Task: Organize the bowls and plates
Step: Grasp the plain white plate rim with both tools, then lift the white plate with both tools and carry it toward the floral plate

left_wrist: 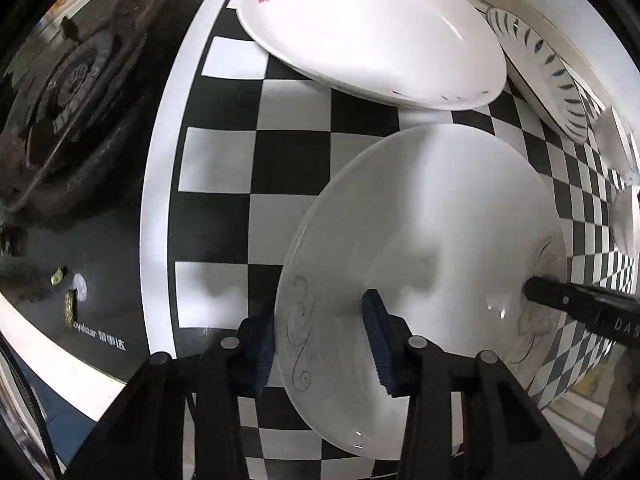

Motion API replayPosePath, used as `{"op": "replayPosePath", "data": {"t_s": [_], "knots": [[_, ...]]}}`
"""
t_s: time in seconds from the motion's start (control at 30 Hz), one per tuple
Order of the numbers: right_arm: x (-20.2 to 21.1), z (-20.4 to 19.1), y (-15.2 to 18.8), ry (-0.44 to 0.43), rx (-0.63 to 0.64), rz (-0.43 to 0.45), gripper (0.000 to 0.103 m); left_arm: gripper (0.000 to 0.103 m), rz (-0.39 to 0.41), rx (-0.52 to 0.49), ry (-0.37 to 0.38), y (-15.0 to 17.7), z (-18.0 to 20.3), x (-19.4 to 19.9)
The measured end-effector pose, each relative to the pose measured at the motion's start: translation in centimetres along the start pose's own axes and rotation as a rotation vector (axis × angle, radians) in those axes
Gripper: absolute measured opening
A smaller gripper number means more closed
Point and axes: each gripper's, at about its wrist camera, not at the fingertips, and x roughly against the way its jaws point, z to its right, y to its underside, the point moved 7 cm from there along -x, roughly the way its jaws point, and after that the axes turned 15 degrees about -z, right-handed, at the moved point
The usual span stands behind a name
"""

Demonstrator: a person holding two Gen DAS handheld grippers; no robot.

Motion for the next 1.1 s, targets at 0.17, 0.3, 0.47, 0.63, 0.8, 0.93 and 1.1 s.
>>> {"op": "replayPosePath", "data": {"t_s": [0.17, 0.3, 0.47, 0.63, 0.8, 0.93, 1.1], "knots": [[0.0, -0.3, 0.4, 0.023, 0.040, 0.012, 0.022, 0.033, 0.022, 0.026, -0.007, 1.4, 0.8, 1.8], [1.0, 0.3, 0.8, 0.025, 0.061, 0.026, 0.022, 0.033, 0.041, 0.018, -0.002, 2.0, 2.7, 3.8], [2.9, 0.5, 1.3, 0.007, 0.065, 0.067, 0.020, 0.033, 0.074, -0.006, 0.001, 3.8, 6.2, 6.4], [5.7, 1.9, 2.4, 0.000, 0.054, 0.116, 0.020, 0.033, 0.096, -0.049, 0.016, 4.6, 8.5, 7.7], [8.4, 4.7, 3.6, -0.011, 0.027, 0.159, 0.019, 0.033, 0.090, -0.093, 0.012, 3.0, 11.7, 6.6], [9.7, 7.8, 4.2, -0.022, -0.003, 0.176, 0.019, 0.033, 0.077, -0.122, -0.002, 1.8, 14.6, 4.9], [9.2, 12.3, 4.0, -0.035, -0.035, 0.160, 0.018, 0.033, 0.025, -0.122, -0.019, 1.8, 16.5, 1.8]]}}
